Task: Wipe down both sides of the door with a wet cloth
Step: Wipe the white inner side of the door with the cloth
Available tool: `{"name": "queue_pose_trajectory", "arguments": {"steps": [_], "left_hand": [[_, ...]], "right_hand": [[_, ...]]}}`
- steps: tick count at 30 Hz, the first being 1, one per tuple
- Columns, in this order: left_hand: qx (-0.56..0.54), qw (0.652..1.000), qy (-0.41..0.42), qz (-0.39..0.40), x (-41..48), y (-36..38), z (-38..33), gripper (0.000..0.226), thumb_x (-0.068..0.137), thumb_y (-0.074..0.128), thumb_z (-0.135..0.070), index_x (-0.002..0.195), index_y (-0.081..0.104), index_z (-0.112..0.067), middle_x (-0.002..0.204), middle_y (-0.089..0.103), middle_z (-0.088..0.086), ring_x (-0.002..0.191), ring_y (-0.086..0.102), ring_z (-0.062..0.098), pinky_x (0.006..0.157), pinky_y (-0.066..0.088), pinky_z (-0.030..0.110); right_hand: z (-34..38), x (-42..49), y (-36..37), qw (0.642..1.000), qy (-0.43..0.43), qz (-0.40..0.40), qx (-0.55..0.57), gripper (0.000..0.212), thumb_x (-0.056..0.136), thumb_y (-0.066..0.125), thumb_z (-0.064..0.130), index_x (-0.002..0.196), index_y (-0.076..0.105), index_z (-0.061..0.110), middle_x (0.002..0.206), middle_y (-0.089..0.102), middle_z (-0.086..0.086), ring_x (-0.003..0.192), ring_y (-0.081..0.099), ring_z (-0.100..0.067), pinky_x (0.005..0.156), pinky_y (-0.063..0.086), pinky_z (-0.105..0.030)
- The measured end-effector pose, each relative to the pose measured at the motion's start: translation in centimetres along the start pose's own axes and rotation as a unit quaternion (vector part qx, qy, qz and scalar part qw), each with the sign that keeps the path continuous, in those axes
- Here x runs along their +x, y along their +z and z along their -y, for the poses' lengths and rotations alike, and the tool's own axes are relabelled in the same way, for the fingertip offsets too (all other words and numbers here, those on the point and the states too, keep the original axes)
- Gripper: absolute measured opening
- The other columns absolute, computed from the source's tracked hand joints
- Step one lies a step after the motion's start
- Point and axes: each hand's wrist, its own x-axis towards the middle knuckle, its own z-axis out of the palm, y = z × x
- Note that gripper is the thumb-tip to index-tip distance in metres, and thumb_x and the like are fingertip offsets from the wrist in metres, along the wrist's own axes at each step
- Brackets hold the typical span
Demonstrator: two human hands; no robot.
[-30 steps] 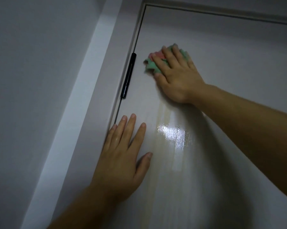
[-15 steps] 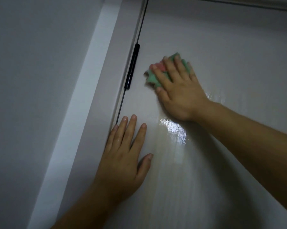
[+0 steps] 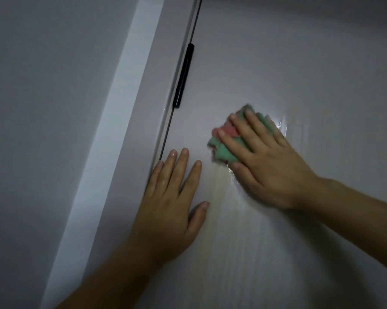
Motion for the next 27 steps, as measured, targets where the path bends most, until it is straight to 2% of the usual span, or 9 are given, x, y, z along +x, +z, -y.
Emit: {"name": "queue_pose_trajectory", "arguments": {"steps": [2, 7, 9, 14, 16, 20, 21, 25, 27], "left_hand": [[-0.005, 1.0, -0.001, -0.001, -0.1, 0.0, 0.0, 0.07, 0.103, 0.038, -0.047, 0.163, 0.027, -0.012, 0.173, 0.013, 0.012, 0.161, 0.007, 0.03, 0.129, 0.01, 0.049], [-0.001, 1.0, 0.001, -0.002, -0.1, 0.1, 0.0, 0.07, 0.104, 0.037, -0.048, 0.164, 0.026, -0.013, 0.173, 0.012, 0.012, 0.161, 0.007, 0.031, 0.129, 0.01, 0.049], [-0.003, 1.0, 0.002, -0.009, 0.0, 0.1, 0.1, 0.07, 0.104, 0.037, -0.048, 0.163, 0.028, -0.012, 0.173, 0.014, 0.013, 0.161, 0.009, 0.031, 0.129, 0.011, 0.05], [-0.008, 1.0, 0.001, -0.008, 0.1, -0.1, 0.0, 0.069, 0.103, 0.038, -0.047, 0.162, 0.031, -0.01, 0.172, 0.017, 0.015, 0.16, 0.011, 0.032, 0.13, 0.009, 0.048], [-0.008, 1.0, -0.008, -0.004, 0.0, -0.2, 0.0, 0.069, 0.104, 0.037, -0.048, 0.162, 0.031, -0.011, 0.172, 0.017, 0.014, 0.16, 0.01, 0.031, 0.13, 0.007, 0.046], [0.007, 1.0, -0.018, -0.005, 0.5, -0.2, -1.3, 0.068, 0.104, 0.035, -0.048, 0.162, 0.032, -0.013, 0.171, 0.018, 0.017, 0.16, 0.013, 0.035, 0.129, 0.008, 0.051], [0.009, 1.0, -0.017, -0.003, 0.7, -0.1, -1.9, 0.068, 0.104, 0.036, -0.048, 0.161, 0.033, -0.013, 0.171, 0.018, 0.017, 0.159, 0.014, 0.036, 0.129, 0.009, 0.053], [-0.012, 1.0, 0.014, 0.011, 1.7, 0.5, -4.5, 0.067, 0.104, 0.035, -0.048, 0.161, 0.034, -0.012, 0.171, 0.019, 0.017, 0.159, 0.014, 0.034, 0.128, 0.012, 0.056], [-0.007, 1.0, 0.021, 0.015, 1.9, 0.7, -5.2, 0.067, 0.104, 0.035, -0.048, 0.161, 0.034, -0.012, 0.171, 0.018, 0.016, 0.16, 0.014, 0.033, 0.128, 0.012, 0.056]], "right_hand": [[-1.4, -0.5, -0.1, 0.999, -0.033, 0.02, -0.02, 0.063, 0.106, 0.019, 0.052, 0.164, 0.006, 0.032, 0.172, 0.001, -0.005, 0.158, -0.01, -0.026, 0.128, -0.003, -0.047], [-5.5, 5.5, -2.2, 0.985, 0.171, -0.015, 0.028, 0.064, 0.102, 0.014, 0.053, 0.162, -0.001, 0.036, 0.172, -0.006, -0.006, 0.157, -0.014, -0.028, 0.124, -0.013, -0.046], [-3.3, 5.7, -1.7, 0.989, 0.144, -0.023, 0.016, 0.066, 0.102, 0.016, 0.052, 0.163, 0.002, 0.032, 0.172, -0.004, -0.008, 0.157, -0.012, -0.032, 0.126, -0.011, -0.049], [0.2, 1.8, -0.4, 0.998, -0.054, 0.033, -0.026, 0.062, 0.106, 0.017, 0.051, 0.163, 0.001, 0.033, 0.172, -0.005, -0.003, 0.157, -0.013, -0.027, 0.128, -0.006, -0.048], [-2.0, 2.0, -0.9, 0.999, -0.03, 0.033, -0.03, 0.061, 0.106, 0.017, 0.051, 0.163, 0.0, 0.035, 0.172, -0.006, -0.001, 0.157, -0.014, -0.024, 0.128, -0.006, -0.047], [-4.0, 1.1, -1.4, 0.989, 0.143, -0.013, 0.025, 0.063, 0.104, 0.017, 0.049, 0.164, 0.004, 0.033, 0.172, -0.003, -0.005, 0.158, -0.012, -0.028, 0.127, -0.005, -0.051], [-3.1, 0.1, -0.9, 0.99, 0.14, -0.021, 0.017, 0.064, 0.104, 0.018, 0.049, 0.164, 0.005, 0.031, 0.172, -0.002, -0.008, 0.158, -0.011, -0.03, 0.127, -0.005, -0.051], [-1.4, -4.6, 0.6, 1.0, -0.007, 0.012, -0.011, 0.063, 0.106, 0.023, 0.049, 0.164, 0.011, 0.028, 0.172, 0.004, -0.008, 0.158, -0.006, -0.03, 0.128, 0.003, -0.053], [-4.3, -4.3, -0.1, 1.0, 0.021, 0.007, -0.013, 0.062, 0.106, 0.023, 0.049, 0.164, 0.011, 0.031, 0.172, 0.005, -0.006, 0.158, -0.005, -0.028, 0.128, -0.003, -0.049]]}}
